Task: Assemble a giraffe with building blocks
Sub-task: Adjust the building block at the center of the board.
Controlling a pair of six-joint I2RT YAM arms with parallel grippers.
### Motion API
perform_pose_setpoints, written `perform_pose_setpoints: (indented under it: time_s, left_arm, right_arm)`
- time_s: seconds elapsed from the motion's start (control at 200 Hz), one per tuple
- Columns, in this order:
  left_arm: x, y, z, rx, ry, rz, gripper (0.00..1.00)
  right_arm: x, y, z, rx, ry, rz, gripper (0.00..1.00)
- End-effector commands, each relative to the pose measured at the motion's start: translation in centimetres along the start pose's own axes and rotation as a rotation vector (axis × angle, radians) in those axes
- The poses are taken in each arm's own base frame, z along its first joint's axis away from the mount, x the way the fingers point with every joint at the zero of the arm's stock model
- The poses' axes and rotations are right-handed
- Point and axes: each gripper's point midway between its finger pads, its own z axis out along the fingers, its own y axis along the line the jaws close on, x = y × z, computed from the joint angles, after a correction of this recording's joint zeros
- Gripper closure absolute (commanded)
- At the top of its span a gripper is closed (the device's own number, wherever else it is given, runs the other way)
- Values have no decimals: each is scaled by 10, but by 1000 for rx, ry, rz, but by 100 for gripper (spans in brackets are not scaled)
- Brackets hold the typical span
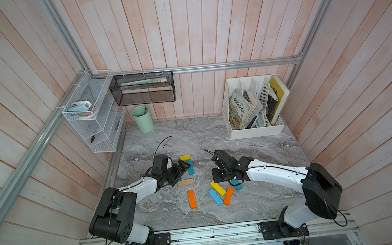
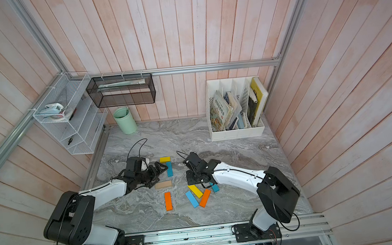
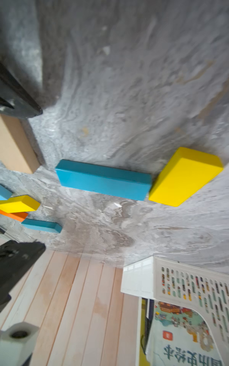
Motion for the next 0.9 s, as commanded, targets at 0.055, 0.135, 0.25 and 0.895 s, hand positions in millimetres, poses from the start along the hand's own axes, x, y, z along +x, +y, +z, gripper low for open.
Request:
perform_pose_setpoints:
  time_s: [0.055, 0.135, 0.25, 0.895]
  left_arm:
    - [24, 7, -5, -58, 10, -4, 0]
    - [33, 10, -8, -71, 14, -3, 0]
    - [47, 14, -11, -81, 25, -7, 0]
    - [75, 5, -24, -141, 18, 21, 0]
  right_arm:
    - [2, -6, -4, 6, -3, -10, 100]
    - [3, -7, -7, 8, -9, -10, 100]
    - [6, -8, -8, -2, -6, -10, 100]
    - [26, 16, 1, -110, 56, -50, 100]
